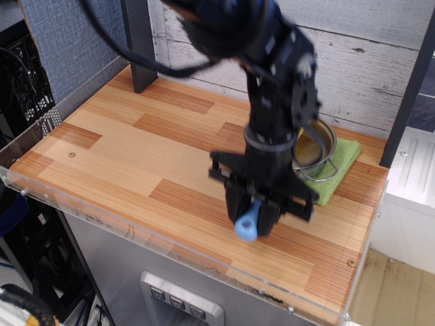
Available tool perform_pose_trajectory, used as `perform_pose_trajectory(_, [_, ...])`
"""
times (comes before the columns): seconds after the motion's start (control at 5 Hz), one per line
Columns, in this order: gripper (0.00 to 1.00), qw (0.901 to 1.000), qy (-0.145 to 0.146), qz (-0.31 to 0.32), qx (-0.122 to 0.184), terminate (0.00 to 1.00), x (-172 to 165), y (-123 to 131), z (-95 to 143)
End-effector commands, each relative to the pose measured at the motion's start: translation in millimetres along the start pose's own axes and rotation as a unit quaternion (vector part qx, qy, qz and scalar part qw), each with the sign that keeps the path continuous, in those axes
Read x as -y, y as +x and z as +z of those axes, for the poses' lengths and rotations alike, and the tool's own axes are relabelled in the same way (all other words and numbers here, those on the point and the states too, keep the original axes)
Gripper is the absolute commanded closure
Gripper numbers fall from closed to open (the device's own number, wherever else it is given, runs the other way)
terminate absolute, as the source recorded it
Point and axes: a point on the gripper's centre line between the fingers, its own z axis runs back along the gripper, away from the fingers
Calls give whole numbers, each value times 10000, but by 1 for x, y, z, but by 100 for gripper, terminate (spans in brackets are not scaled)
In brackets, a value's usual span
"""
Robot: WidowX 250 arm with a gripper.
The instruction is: Move the spoon all the way to the left.
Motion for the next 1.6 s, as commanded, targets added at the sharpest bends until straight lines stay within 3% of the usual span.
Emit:
perform_pose_trajectory(0.0, [100, 9918, 161, 251, 1246, 0, -61, 9, 104])
perform_pose_trajectory(0.4, [100, 9945, -333, -20, 992, 0, -162, 7, 76])
perform_pose_trajectory(0.6, [100, 9947, -432, -79, 932, 0, -186, 3, 65])
perform_pose_trajectory(1.0, [100, 9960, -108, -245, 849, 0, -220, -25, 44])
perform_pose_trajectory(1.2, [100, 9975, 254, -407, 510, 0, -215, -36, 24])
perform_pose_trajectory(1.4, [100, 9987, 238, -365, 282, 0, -215, -43, -1])
